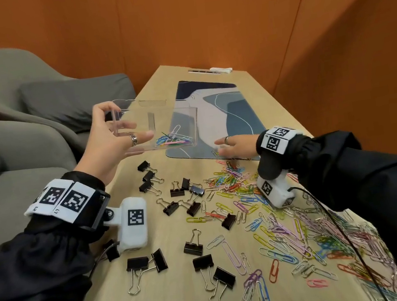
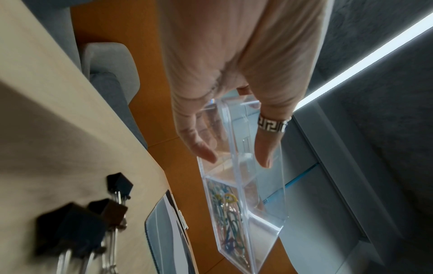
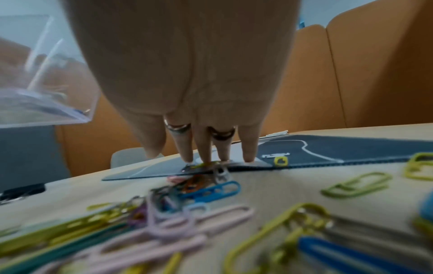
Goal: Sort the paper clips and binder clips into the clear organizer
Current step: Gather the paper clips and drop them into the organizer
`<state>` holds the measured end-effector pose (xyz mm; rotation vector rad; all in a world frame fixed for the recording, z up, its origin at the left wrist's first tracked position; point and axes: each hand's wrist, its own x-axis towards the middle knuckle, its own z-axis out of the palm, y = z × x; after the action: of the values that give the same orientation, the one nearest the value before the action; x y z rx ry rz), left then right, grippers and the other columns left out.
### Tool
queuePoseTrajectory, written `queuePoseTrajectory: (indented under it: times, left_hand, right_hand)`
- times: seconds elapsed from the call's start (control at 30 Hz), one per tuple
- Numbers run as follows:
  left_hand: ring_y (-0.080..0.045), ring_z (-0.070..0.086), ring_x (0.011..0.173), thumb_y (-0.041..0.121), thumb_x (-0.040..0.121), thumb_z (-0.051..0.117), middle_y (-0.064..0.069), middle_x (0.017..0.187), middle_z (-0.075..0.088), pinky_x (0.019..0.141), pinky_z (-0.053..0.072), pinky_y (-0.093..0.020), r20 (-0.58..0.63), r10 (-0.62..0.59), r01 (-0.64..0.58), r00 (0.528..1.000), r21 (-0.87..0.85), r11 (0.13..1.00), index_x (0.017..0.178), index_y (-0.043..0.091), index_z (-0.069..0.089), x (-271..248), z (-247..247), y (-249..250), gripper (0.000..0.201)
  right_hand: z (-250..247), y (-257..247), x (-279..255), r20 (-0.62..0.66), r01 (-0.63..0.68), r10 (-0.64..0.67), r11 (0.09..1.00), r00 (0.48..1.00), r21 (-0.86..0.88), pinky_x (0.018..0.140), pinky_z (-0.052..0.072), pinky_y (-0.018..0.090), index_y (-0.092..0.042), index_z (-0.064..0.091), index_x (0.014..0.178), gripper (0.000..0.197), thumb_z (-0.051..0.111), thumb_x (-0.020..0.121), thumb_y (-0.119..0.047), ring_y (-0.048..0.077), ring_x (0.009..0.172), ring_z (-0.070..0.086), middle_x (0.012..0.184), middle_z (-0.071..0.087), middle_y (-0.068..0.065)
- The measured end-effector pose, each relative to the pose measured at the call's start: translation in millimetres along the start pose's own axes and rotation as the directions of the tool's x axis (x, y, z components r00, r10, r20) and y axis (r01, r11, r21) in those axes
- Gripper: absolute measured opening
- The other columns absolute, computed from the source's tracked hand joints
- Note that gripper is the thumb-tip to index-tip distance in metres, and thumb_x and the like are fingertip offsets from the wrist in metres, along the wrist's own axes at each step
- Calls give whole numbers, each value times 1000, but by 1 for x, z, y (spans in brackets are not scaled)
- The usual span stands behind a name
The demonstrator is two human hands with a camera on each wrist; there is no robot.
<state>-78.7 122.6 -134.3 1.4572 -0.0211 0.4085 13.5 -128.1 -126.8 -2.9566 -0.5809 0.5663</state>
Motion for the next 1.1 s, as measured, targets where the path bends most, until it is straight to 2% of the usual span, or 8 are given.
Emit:
queuePoseTrajectory:
  times: [0.1,0.2,0.33,0.47,0.67,0.77,0.93,1.1]
  left_hand:
    - [-21,60,94,7,62,78,-9,105,53,63,57,-29,-5,1,-1,1000,7,1000,99,35,36,1,0,0,62]
    - [-24,60,97,3,67,76,-10,106,53,66,57,-32,-6,0,0,1000,11,1000,99,35,36,2,1,-2,61]
    - [-20,60,90,2,68,76,-8,105,52,70,57,-36,4,3,-3,1000,18,1000,106,30,34,1,3,-3,63]
    - [-20,60,90,2,68,76,-8,103,53,65,57,-32,22,10,-11,1000,30,999,104,31,34,2,3,-4,62]
    - [-21,60,91,1,67,75,-6,100,54,63,59,-29,21,12,-13,1000,19,1000,101,34,35,1,2,-4,62]
    - [-21,60,91,2,66,76,-5,100,54,64,60,-31,22,13,-14,1000,23,1000,100,35,36,1,2,-4,61]
    - [-21,61,89,11,57,77,-6,100,55,64,59,-31,25,5,-5,1000,20,1000,99,35,36,0,2,-3,63]
    - [-22,61,90,8,60,77,-6,101,55,63,59,-31,26,0,-1,1000,21,1000,100,34,36,0,3,-3,63]
  right_hand:
    - [3,-10,3,71,15,-11,998,997,-65,111,22,28,-11,35,145,48,31,102,-35,23,135,37,149,38,5]
    - [3,-6,-5,104,36,-27,996,994,-84,111,29,34,-9,56,124,49,32,100,-43,23,126,47,143,48,4]
    - [4,3,-35,202,132,-121,990,972,-42,107,28,23,-20,47,138,46,39,98,-41,14,128,46,143,47,-5]
    - [0,3,-43,68,161,-167,983,984,83,106,33,24,-24,48,136,42,45,97,-39,13,120,51,134,55,-1]
    - [13,-14,-38,147,217,-218,976,965,22,87,32,20,-26,50,133,51,65,85,-38,8,104,39,121,42,-1]
    - [20,-13,-34,125,237,-244,969,962,62,74,37,16,-23,55,123,53,77,76,-31,8,89,46,112,44,-1]
    - [23,-8,-28,108,206,-229,960,967,192,63,42,16,-18,64,101,30,78,75,-23,3,62,51,90,62,-4]
    - [23,-3,-26,49,151,-167,960,985,236,56,47,11,-9,67,99,27,78,76,-18,-3,50,56,72,62,-7]
